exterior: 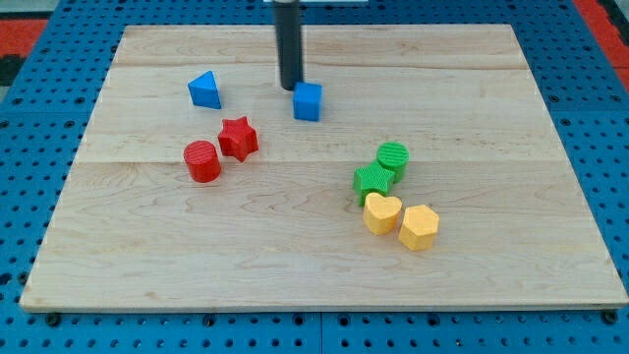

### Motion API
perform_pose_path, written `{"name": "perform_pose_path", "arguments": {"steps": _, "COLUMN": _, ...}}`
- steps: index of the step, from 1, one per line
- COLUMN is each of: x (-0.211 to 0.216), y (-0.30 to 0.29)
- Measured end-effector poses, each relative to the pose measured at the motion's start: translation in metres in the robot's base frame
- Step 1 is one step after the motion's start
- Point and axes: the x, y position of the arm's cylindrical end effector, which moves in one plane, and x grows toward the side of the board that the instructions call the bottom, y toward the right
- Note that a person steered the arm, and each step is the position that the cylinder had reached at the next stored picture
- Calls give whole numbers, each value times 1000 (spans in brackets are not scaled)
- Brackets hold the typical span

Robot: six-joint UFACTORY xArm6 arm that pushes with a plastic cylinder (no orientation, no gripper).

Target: Point at the blue triangle

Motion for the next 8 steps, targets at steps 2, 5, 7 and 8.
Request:
{"name": "perform_pose_path", "arguments": {"steps": 2, "x": -22, "y": -14}}
{"name": "perform_pose_path", "arguments": {"steps": 5, "x": -50, "y": -3}}
{"name": "perform_pose_path", "arguments": {"steps": 7, "x": -56, "y": -11}}
{"name": "perform_pose_path", "arguments": {"steps": 8, "x": -62, "y": -17}}
